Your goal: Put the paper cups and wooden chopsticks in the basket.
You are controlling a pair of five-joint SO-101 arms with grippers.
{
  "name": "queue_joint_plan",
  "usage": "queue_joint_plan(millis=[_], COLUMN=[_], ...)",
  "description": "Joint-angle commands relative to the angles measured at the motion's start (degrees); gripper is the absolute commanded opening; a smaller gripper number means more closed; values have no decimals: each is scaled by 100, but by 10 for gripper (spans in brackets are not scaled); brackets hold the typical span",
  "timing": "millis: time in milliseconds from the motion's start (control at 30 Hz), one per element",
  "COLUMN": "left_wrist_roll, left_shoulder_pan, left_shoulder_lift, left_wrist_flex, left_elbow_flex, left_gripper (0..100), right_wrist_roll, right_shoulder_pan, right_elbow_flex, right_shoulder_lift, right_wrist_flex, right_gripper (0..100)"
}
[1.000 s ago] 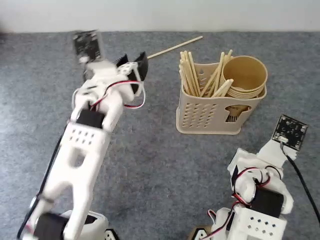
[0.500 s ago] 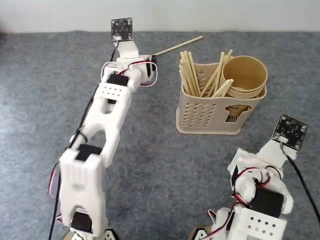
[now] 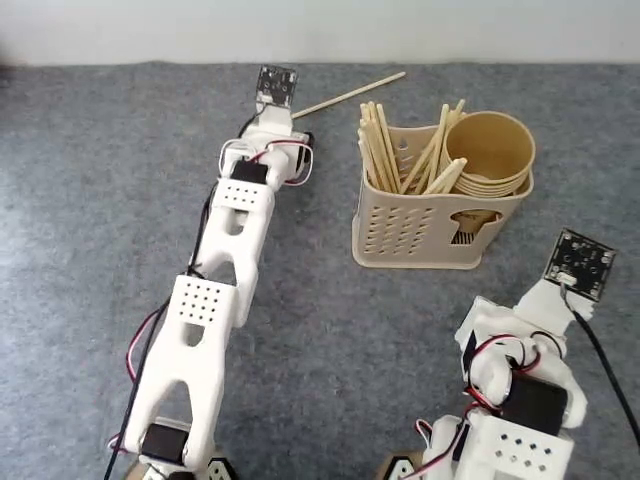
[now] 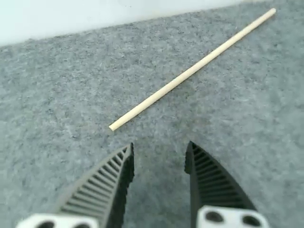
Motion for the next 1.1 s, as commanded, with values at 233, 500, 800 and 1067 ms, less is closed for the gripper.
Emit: queue_joint_plan(millis=[233,500,800,1067], left_wrist_roll=[466,466,-431,-1020], left_shoulder_pan=[-290,-413,-387,-360], left_shoulder_lift=[914,967,923,914], left_wrist_flex=[-501,-1451,-1363,9], left_elbow_flex=[-2246,-1640,-936,-1516], left_gripper=[137,21,14,14], right_wrist_roll=[-53,-53,-53,-53], right_shoulder_pan=[-207,-330,-330,-330], right_elbow_flex=[-9,149,149,149], right_shoulder_lift=[-48,-48,-48,-48], right_wrist_flex=[-75,-110,-110,-110], right_gripper=[64,64,64,64])
